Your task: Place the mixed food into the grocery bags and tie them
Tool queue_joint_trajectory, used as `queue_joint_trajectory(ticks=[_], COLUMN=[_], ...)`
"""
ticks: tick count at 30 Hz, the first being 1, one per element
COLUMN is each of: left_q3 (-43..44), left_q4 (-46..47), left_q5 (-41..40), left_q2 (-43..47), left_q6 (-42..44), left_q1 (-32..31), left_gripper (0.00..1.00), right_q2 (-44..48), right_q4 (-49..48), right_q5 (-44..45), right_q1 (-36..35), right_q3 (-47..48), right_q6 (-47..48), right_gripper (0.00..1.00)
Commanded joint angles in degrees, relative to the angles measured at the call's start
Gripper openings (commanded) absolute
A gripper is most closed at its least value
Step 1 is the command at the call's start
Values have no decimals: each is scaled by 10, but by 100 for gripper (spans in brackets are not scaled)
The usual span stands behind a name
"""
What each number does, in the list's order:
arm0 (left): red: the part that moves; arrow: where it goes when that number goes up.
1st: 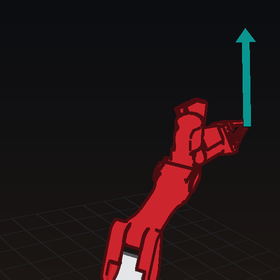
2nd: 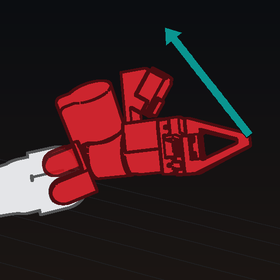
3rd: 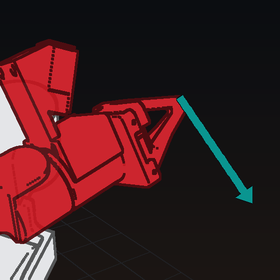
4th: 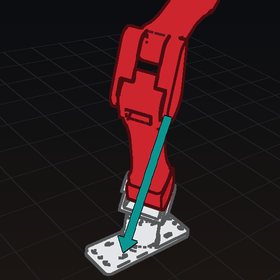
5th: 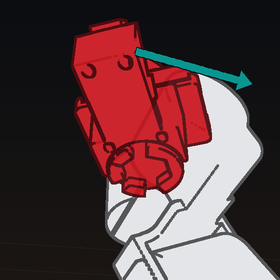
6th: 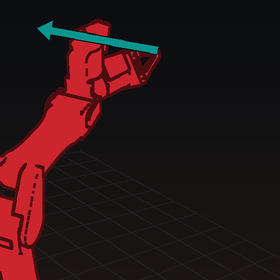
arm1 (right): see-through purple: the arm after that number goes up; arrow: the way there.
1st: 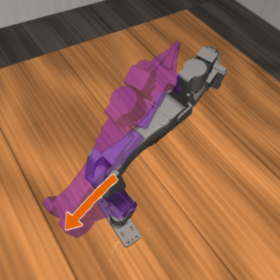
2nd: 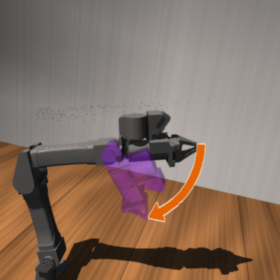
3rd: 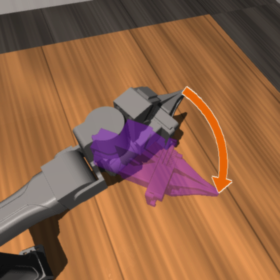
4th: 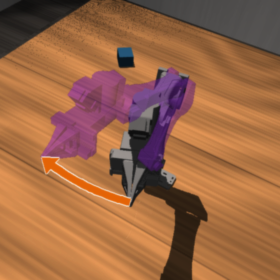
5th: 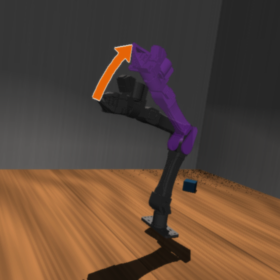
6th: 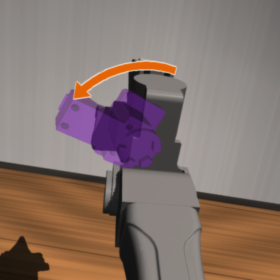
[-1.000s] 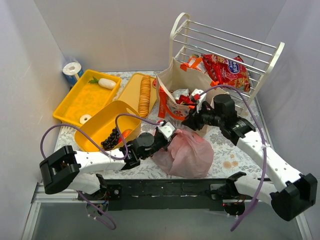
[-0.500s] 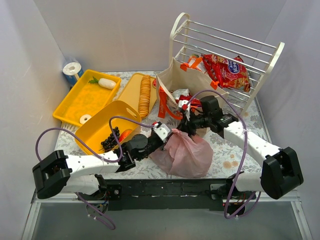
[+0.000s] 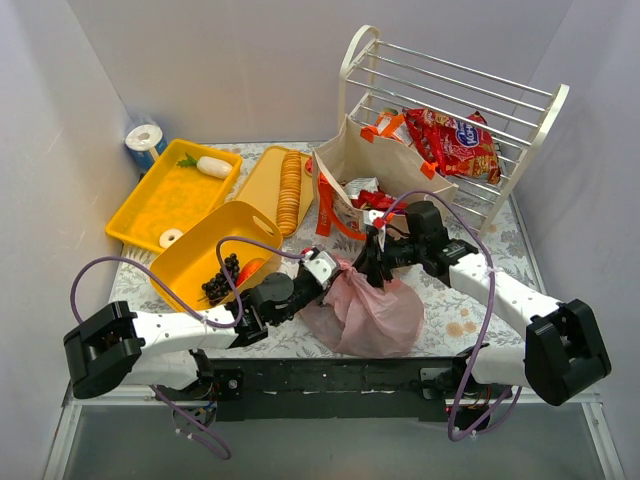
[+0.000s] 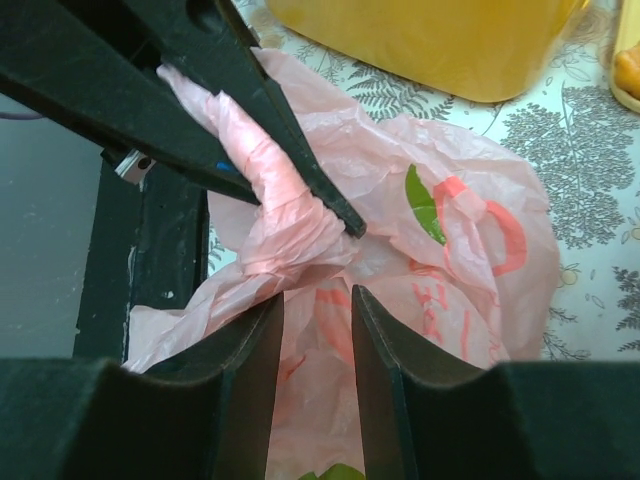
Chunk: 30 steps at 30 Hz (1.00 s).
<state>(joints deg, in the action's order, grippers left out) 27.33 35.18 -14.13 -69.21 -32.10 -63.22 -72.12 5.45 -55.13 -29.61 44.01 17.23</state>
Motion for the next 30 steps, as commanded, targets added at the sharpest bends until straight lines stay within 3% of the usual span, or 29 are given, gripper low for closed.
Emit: queue_joint_trajectory(ticks=[1,9,18,20,21,24,26,28,29,30], left_q3=[-3,-9,-5,-3,-2,3,11,32,43,68], left_q4=[13,28,26,17,15,-5,-30,-69,-87,-107], left_q5=[-20,21,64,75,79,75,66,60,49,40], left_q2=[19,9,-2,-2,-2,7,16,26,28,33], left_q6=[-15,-72,-123,-131,-135,-145,-148,-154,-157,-163], left_q1=[3,3,3,3,3,3,3,4,4,4], left_gripper=[0,0,0,0,0,0,0,1,10,25], right_q2=[20,53,80,88,92,102,103,104,105,106], right_q4=[-65,-204,-279,-296,-299,-283,-258,-238,-217,-206], right_q5=[-45,-20,48,66,71,92,106,126,132,143], right_q1=[-1,-6,-22,-22,-22,-22,-22,-23,-23,-23], right_q3=[-26,-84,-125,-134,-137,-134,-132,-125,-122,-116], right_q6=[-39,-122,-157,-164,-166,-162,-155,-155,-161,-167], right_gripper=[41,47,50,44,30,9,1,1,1,1])
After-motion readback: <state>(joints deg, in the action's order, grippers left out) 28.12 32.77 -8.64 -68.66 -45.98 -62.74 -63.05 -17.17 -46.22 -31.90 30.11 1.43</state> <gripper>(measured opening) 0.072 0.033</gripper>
